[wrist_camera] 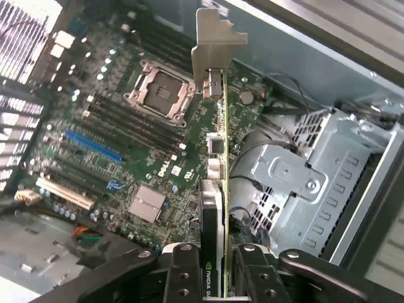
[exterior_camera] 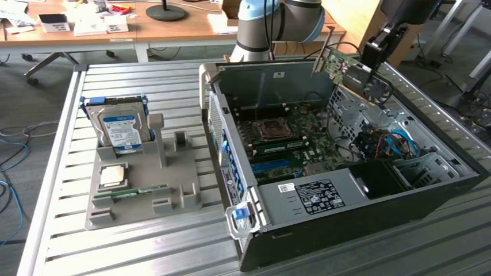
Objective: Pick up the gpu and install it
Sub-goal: 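Insert the gpu into the slot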
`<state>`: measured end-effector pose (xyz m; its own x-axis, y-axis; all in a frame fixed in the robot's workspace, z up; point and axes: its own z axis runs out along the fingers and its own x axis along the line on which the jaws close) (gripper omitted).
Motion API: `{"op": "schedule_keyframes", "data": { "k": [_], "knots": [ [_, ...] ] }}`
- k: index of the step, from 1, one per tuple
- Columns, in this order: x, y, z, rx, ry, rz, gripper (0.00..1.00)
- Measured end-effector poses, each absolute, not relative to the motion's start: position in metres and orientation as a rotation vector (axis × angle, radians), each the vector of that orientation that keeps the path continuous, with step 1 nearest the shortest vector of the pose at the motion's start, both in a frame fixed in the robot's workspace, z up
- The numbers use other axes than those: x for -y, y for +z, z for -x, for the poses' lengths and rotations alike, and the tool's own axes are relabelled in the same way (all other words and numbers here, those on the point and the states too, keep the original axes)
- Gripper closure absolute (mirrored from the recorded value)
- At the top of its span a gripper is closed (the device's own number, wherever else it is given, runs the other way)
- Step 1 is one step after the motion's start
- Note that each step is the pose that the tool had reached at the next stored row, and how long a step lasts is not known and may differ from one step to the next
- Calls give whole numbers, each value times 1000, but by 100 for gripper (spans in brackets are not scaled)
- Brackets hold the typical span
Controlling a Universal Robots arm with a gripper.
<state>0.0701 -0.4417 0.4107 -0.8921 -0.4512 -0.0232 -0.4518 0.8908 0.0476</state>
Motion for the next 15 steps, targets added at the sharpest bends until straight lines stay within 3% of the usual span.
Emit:
{"op": "schedule_keyframes", "data": {
  "k": [15],
  "knots": [
    [442,410,-70,-2894,83,1213,73]
  ]
}}
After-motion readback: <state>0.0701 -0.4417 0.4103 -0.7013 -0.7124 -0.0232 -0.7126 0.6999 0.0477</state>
